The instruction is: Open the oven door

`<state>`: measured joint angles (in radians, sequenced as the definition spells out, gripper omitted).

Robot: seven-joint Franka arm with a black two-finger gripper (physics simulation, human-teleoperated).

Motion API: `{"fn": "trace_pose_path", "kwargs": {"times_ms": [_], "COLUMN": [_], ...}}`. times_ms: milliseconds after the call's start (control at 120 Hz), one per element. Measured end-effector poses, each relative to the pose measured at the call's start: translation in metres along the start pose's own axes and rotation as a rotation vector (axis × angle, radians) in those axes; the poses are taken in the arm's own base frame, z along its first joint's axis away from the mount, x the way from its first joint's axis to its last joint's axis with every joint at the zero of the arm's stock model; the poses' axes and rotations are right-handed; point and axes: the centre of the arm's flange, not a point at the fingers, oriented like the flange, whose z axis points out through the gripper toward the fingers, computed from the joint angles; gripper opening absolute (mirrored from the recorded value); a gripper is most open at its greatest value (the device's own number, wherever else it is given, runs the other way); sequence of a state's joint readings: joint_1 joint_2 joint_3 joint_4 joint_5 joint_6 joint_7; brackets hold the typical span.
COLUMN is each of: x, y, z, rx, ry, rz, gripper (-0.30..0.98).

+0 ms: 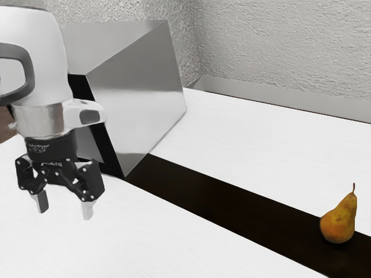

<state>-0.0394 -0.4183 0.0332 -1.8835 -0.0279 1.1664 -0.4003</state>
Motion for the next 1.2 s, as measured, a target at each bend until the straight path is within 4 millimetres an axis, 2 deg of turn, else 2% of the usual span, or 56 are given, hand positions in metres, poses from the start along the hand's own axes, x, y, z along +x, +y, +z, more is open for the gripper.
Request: {"fn": "trace_pose_path", "kwargs": {"times_ms": [167,233,292,317,375,417,467,508,567,617,742,817,883,933,975,1017,1083,1200], "x": [0.016,0.012,0.010,0.006,-0.017,-0.019,0.008,0.045,0.085,0.102,0.137,0.148,0.153,0.145,0.135,0.133,0.142,0.159], "y": [0.001,-0.008,-0.038,-0.056,-0.109,-0.132,-0.156,-0.174,-0.197,-0.215,-0.237,-0.252,-0.265,-0.276,-0.279,-0.280,-0.281,-0.285], "z": [-0.019,-0.047,-0.074,-0.078,-0.044,-0.030,-0.021,-0.034,-0.049,-0.053,-0.048,-0.048,-0.058,-0.056,-0.047,-0.041,-0.033,-0.033], "rx": [-0.077,-0.124,-0.200,-0.235,-0.316,-0.357,-0.402,-0.443,-0.508,-0.568,-0.651,-0.685,-0.710,-0.734,-0.753,-0.762,-0.757,-0.750], "ry": [0.145,0.226,0.292,0.322,0.388,0.429,0.444,0.471,0.514,0.544,0.590,0.621,0.661,0.675,0.677,0.680,0.683,0.705], "rz": [-0.149,-0.211,-0.298,-0.346,-0.478,-0.554,-0.650,-0.726,-0.816,-0.884,-0.999,-1.060,-1.102,-1.133,-1.152,-1.166,-1.182,-1.204], "gripper": [0.69,0.69,0.69,0.69,0.68,0.68,0.68,0.68,0.68,0.69,0.69,0.69,0.69,0.69,0.69,0.68,0.68,0.68]}}
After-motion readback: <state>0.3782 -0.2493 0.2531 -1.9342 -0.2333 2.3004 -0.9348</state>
